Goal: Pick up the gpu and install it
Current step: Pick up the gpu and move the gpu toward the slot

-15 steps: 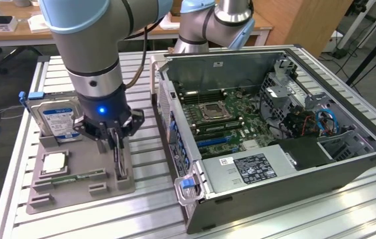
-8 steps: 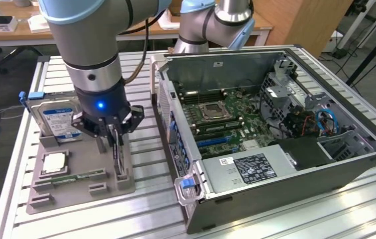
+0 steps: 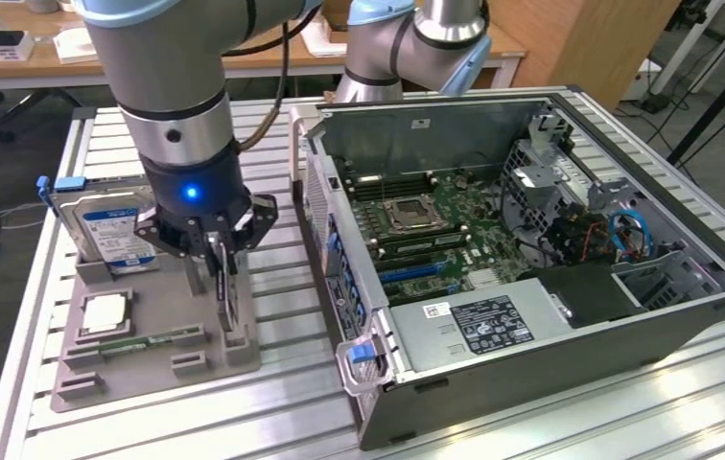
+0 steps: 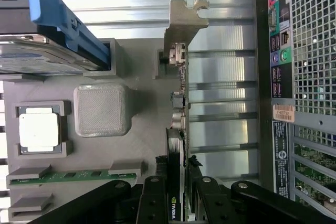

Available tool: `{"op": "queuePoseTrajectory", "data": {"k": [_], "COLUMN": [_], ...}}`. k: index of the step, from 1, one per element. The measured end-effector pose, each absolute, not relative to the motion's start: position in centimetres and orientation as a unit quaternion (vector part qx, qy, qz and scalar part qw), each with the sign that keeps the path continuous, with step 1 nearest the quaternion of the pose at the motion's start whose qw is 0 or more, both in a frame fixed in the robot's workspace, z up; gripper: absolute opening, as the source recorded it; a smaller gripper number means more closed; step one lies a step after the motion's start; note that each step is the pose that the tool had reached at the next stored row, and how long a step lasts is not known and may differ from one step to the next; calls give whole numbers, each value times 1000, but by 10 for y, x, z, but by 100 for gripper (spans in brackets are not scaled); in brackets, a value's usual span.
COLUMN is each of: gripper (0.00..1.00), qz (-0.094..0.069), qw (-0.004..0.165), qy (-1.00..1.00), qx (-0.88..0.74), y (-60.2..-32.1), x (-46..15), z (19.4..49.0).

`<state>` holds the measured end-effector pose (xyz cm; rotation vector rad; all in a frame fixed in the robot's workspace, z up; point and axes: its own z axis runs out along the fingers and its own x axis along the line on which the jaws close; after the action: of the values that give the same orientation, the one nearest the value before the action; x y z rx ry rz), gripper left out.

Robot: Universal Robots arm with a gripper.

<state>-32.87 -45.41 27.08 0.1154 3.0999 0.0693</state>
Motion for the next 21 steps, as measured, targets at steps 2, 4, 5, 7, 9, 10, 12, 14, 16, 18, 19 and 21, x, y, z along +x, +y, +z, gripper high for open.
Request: {"op": "queuePoseTrajectory", "data": {"k": [2, 4, 5, 7, 9, 10, 12, 14, 16, 18, 19, 21], "gripper": [26, 26, 26, 26, 26, 26, 26, 26, 26, 26, 26, 26], "qz": [22, 22, 22, 22, 22, 22, 22, 22, 22, 22, 22, 22], "qw": [19, 19, 19, 19, 19, 19, 19, 19, 19, 19, 19, 19], "qy": [999, 999, 999, 999, 999, 999, 999, 999, 999, 999, 999, 999], "qx": [37, 37, 37, 37, 37, 37, 37, 37, 37, 37, 37, 37], "y": [-454, -454, -454, -454, -454, -454, -454, -454, -454, -454, -454, -454], "x": [-329, -329, -329, -329, -329, -329, -329, -329, -329, -329, -329, -329], "z": [273, 276, 276, 276, 276, 276, 276, 276, 277, 279, 279, 282]}}
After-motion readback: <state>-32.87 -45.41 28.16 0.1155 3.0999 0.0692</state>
